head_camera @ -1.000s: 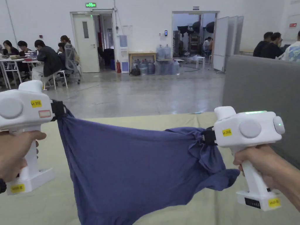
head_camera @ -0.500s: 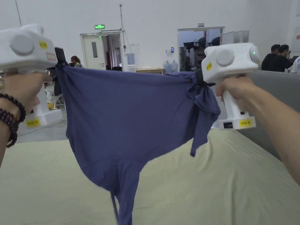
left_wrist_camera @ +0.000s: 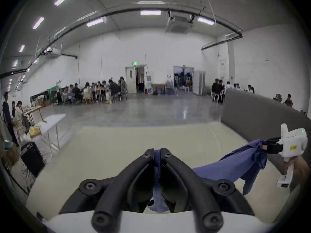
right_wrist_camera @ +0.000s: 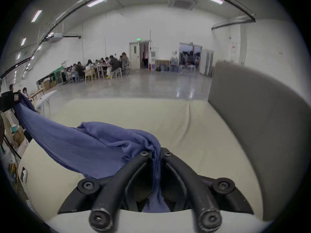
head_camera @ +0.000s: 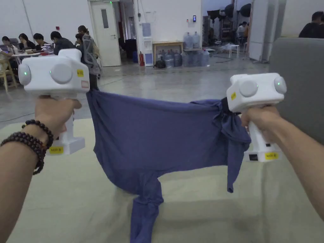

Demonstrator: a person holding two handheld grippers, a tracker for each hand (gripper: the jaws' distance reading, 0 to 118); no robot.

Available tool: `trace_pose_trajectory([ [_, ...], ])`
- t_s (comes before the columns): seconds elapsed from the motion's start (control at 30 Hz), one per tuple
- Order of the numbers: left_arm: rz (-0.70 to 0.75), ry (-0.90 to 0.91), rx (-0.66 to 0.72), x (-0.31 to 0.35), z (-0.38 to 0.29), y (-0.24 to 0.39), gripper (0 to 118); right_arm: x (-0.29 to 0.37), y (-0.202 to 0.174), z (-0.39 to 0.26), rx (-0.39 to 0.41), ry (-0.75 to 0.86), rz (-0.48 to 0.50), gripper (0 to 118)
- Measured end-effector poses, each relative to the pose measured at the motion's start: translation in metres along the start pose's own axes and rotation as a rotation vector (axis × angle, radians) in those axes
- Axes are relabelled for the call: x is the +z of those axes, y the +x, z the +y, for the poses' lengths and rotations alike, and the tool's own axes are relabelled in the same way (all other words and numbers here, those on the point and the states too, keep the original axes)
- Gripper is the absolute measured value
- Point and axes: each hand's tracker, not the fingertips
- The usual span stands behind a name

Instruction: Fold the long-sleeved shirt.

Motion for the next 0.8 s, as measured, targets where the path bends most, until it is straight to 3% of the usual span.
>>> trace_pose_trajectory([
  [0.1, -0.004, -0.053, 0.003, -0.018, -0.046, 0.002, 0, -0.031, 0.004, -0.044, -0.019, -0.075, 0.009, 4],
  [0.17, -0.022, -0.072, -0.001, -0.02, -0.069, 0.001, 0, -0.041, 0.005, -0.063, 0.014, -0.097, 0.011, 4],
  [0.37, -0.065, -0.084, 0.008, 0.021, -0.088, -0.006, 0, -0.017, 0.015, -0.077, 0.069, -0.076, 0.029, 4],
  [0.6, -0.13, -0.143, -0.007, 0.156, -0.166, 0.001, 0, 0.084, 0.001, -0.171, 0.31, -0.078, 0.083, 4],
  [0.8, -0.144, -0.402, -0.105, 0.242, -0.287, 0.016, 0, 0.126, -0.002, -0.298, 0.438, -0.287, 0.151, 4],
])
